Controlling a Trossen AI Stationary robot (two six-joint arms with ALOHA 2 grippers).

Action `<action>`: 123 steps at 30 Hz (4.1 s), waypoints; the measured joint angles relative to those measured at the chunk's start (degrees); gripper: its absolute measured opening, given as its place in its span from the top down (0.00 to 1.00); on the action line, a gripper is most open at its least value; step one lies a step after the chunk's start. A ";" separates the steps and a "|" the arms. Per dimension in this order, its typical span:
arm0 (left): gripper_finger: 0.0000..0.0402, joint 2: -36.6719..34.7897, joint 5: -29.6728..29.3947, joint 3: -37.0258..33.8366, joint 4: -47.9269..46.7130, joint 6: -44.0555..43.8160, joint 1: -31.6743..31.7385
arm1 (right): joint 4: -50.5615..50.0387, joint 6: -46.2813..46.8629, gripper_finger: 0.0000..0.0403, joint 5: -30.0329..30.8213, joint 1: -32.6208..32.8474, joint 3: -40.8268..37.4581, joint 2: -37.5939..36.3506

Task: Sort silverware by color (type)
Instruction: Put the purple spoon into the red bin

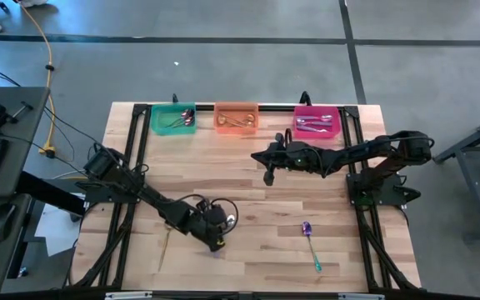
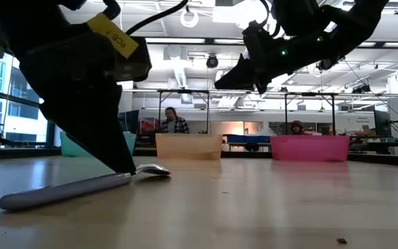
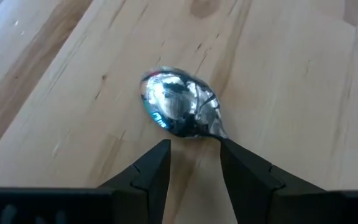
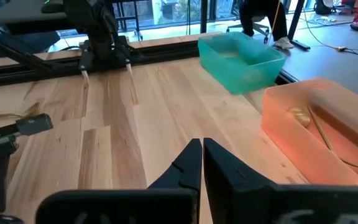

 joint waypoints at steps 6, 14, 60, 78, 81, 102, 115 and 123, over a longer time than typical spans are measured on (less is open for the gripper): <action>0.67 -0.34 2.23 -0.05 0.48 -3.08 1.28 | -0.06 0.02 1.00 0.00 0.00 0.00 0.02; 0.67 -0.14 1.42 -0.07 2.92 -8.13 1.46 | -0.11 0.02 1.00 0.01 0.00 0.00 0.02; 1.00 -8.11 -1.60 -22.56 40.02 12.55 7.37 | 10.38 4.66 1.00 -6.45 0.31 -9.40 -0.81; 1.00 -14.22 3.16 -28.07 77.66 30.99 13.44 | 22.58 10.16 0.63 -4.72 15.18 1.85 14.42; 1.00 -14.24 3.67 -28.01 79.15 32.20 13.53 | 25.64 10.03 0.55 -4.85 15.54 5.54 17.89; 0.98 -14.22 -0.08 -28.10 80.86 36.57 13.84 | 22.15 11.98 0.95 -0.71 15.08 15.67 25.16; 0.79 -22.05 -0.77 -36.26 82.21 36.16 16.10 | 2.34 5.36 0.99 2.04 10.45 15.47 16.99; 0.79 -28.09 -0.81 -44.93 81.81 33.26 17.20 | -26.74 -7.08 0.99 6.80 3.88 15.50 1.66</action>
